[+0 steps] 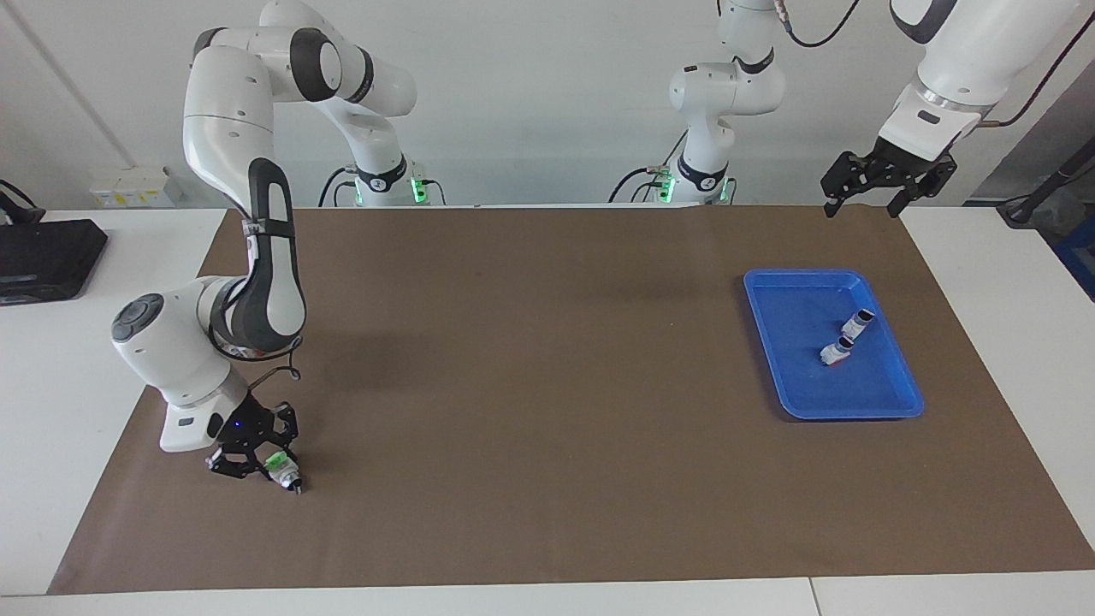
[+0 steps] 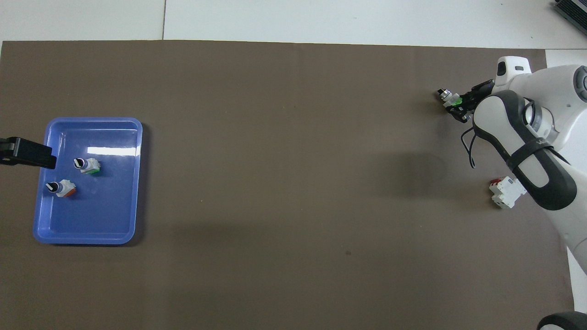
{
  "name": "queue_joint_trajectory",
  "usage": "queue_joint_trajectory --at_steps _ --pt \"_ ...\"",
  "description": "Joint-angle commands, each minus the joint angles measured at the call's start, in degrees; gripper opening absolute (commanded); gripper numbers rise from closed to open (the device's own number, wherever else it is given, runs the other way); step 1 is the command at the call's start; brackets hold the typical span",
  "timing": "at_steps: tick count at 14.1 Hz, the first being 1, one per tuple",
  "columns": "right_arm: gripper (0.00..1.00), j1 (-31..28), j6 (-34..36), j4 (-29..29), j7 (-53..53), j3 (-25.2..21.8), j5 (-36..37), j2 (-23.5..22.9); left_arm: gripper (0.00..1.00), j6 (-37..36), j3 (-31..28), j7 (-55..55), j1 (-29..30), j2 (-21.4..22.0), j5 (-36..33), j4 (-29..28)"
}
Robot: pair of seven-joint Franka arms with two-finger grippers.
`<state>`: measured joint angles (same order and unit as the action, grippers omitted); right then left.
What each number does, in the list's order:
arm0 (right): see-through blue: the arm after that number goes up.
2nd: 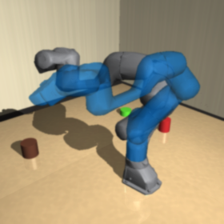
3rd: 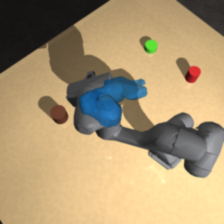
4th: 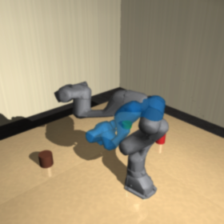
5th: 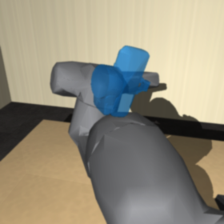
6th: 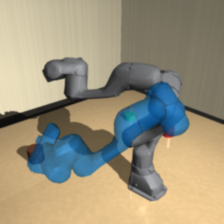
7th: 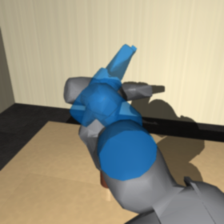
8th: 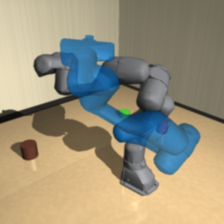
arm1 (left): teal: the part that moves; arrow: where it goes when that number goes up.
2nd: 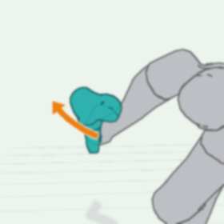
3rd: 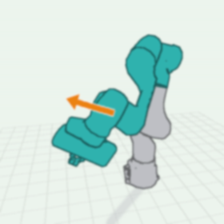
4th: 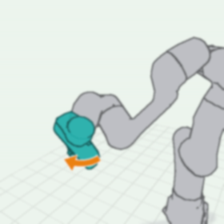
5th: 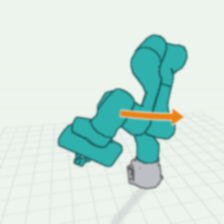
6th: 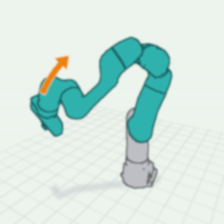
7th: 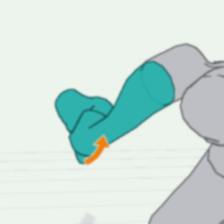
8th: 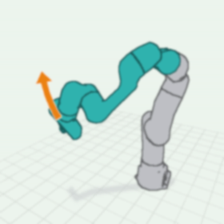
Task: Turn and place switch with both arms
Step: 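Lower the right gripper and close it on the green-and-white knob, then lift the knob with the right gripper while the left gripper reaches in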
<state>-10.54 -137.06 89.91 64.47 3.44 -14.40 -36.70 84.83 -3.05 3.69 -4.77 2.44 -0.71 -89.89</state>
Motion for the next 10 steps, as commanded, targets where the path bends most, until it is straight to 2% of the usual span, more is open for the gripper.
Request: queue_joint_trajectory --at_steps 1,3,4,6,8,10 --pt "0.00 2.44 2.06 0.27 6.07 1.57 0.78 2.14 1.00 0.69 0.15 0.18 0.38 1.69 -0.87 -1.96" --pt "0.00 3.86 2.76 -0.17 6.80 2.96 -0.10 4.70 1.00 0.69 0.15 0.18 0.38 1.69 -0.87 -1.96" --pt "0.00 3.34 4.76 -0.09 6.89 5.67 -1.41 5.58 1.00 0.69 0.15 0.18 0.38 1.69 -0.87 -1.96" --pt "0.00 2.37 9.51 -0.09 9.25 8.76 -8.76 6.90 1.00 0.52 0.24 0.09 0.38 1.69 -0.87 -1.96" --pt "0.00 3.16 10.58 0.44 14.61 10.53 -16.85 7.43 1.00 0.78 0.24 0.09 0.29 1.69 -0.87 -1.96" --pt "0.00 6.48 10.68 0.62 14.98 12.28 -17.85 7.52 1.00 0.60 0.24 0.18 -0.06 1.69 -0.87 -1.96"
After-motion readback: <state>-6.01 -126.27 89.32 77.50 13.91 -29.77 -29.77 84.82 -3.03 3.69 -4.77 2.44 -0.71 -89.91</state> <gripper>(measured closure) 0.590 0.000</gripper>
